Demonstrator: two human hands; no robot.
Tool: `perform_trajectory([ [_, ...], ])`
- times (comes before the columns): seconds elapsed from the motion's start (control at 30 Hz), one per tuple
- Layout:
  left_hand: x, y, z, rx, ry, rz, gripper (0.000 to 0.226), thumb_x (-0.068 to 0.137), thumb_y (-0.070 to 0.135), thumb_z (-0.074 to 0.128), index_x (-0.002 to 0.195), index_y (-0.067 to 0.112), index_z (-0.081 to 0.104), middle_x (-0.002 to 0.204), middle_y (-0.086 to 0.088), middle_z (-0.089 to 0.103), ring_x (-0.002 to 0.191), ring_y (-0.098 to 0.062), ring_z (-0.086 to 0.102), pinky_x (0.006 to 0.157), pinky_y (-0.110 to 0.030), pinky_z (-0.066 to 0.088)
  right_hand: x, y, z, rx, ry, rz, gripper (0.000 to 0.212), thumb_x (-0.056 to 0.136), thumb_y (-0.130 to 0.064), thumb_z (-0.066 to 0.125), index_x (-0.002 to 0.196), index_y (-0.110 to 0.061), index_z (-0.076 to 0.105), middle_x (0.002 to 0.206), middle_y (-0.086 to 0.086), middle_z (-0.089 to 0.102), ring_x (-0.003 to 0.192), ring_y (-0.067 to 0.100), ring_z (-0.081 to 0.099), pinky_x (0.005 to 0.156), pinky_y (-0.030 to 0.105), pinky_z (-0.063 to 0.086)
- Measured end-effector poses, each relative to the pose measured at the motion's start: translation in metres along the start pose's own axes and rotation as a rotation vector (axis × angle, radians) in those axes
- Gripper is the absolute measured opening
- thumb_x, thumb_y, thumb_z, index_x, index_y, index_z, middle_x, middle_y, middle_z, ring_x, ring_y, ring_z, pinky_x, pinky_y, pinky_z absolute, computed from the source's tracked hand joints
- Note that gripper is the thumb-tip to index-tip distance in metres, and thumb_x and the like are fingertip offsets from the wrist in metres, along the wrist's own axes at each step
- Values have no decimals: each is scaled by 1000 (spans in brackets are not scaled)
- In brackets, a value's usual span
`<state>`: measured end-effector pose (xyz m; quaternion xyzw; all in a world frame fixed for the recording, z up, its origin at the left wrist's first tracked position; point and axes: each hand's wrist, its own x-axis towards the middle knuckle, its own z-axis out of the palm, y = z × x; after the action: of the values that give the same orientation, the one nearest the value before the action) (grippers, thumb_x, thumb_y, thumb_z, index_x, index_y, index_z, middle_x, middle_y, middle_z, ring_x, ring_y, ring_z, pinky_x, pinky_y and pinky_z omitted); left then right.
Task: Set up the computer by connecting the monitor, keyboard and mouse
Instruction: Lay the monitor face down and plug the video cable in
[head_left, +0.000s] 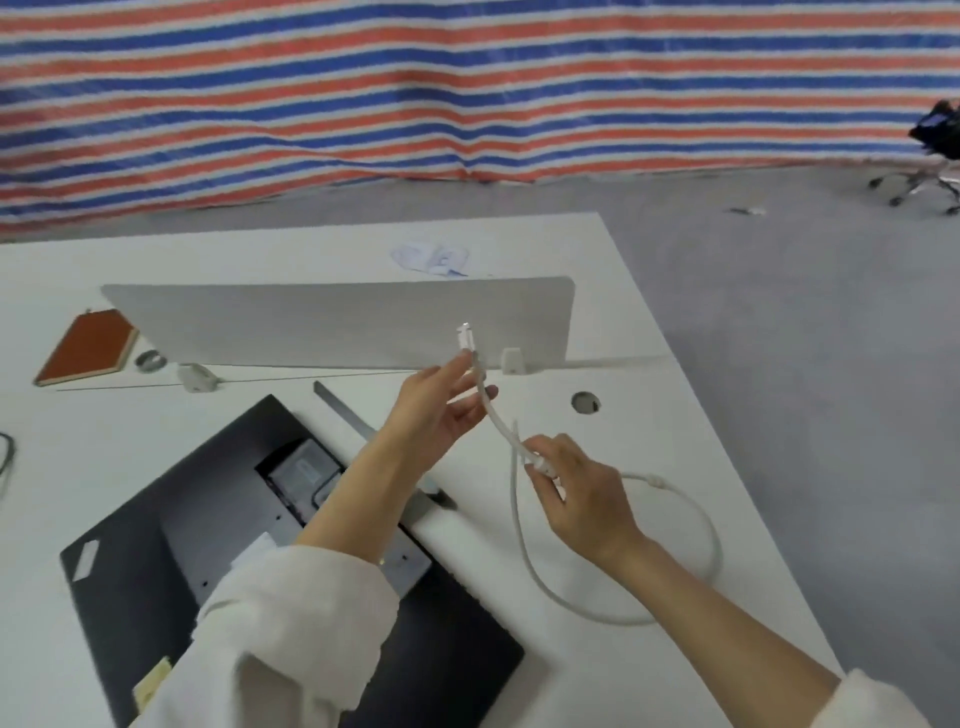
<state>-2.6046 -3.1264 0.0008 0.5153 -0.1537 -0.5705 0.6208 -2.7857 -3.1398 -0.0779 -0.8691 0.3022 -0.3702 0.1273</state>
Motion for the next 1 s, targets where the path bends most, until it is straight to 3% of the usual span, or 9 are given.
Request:
perform_trajectory([
  [0.1,-4,8,-23,-50,112,76,16,97,23,50,95,8,54,89,-5,62,59,-10,55,57,-22,48,9,-9,16,120,-187,60,21,90,-20,51,110,-24,49,72,-22,50,53,8,44,47,14,33],
  [0.2,-2,33,-65,-357,232,204,27,103,28,32,94,9,50,85,-3,63,45,-6,51,45,-15,42,15,-7,32,167,-396,338,16,90,-13,53,102,-20,61,66,-18,55,56,4,49,57,29,41],
  [0.37,-10,62,-172,-613,396,359,35,103,34,28,112,9,51,82,3,60,64,-7,56,59,-19,45,31,11,38,53,-98,728,9,89,-14,53,93,-20,59,79,7,68,79,33,63,69,39,50],
  [0.43,-15,53,-202,-577,492,339,38,103,34,28,105,9,56,79,3,56,68,-8,50,67,-20,43,52,5,41,6,-5,716,16,90,-18,55,106,-15,56,83,11,65,86,35,62,74,39,47],
  [0.5,-19,38,-219,-518,588,271,33,101,32,38,109,7,59,76,2,55,69,-9,52,71,-23,46,75,-9,45,-76,-64,588,31,87,-14,56,118,-13,53,104,12,59,105,33,54,88,39,37],
  [0.67,-34,6,-231,-341,699,206,16,98,10,47,83,12,54,77,-3,55,66,-9,53,55,-16,48,100,-59,66,-216,-933,177,74,76,-9,54,141,-33,30,143,-2,29,139,20,18,113,49,8],
  [0.73,-41,2,-233,-325,687,223,12,95,3,51,85,10,52,82,-8,57,71,-14,57,61,-19,54,100,-77,75,-227,-1249,64,83,78,-6,49,149,-30,12,155,-2,9,145,20,-5,114,57,-6],
  [0.8,-45,1,-239,-339,664,230,9,92,-2,53,90,6,49,91,-16,58,80,-22,62,76,-32,57,103,-94,88,-172,-1372,-14,80,85,-10,47,151,-25,3,158,-3,0,145,21,-10,114,55,-6],
  [1.0,-51,-7,-240,-237,461,205,15,89,-3,57,88,7,45,92,-21,63,86,-30,67,90,-43,53,109,-144,154,108,-898,13,60,97,-26,41,150,-15,14,151,8,30,136,24,32,108,34,30],
])
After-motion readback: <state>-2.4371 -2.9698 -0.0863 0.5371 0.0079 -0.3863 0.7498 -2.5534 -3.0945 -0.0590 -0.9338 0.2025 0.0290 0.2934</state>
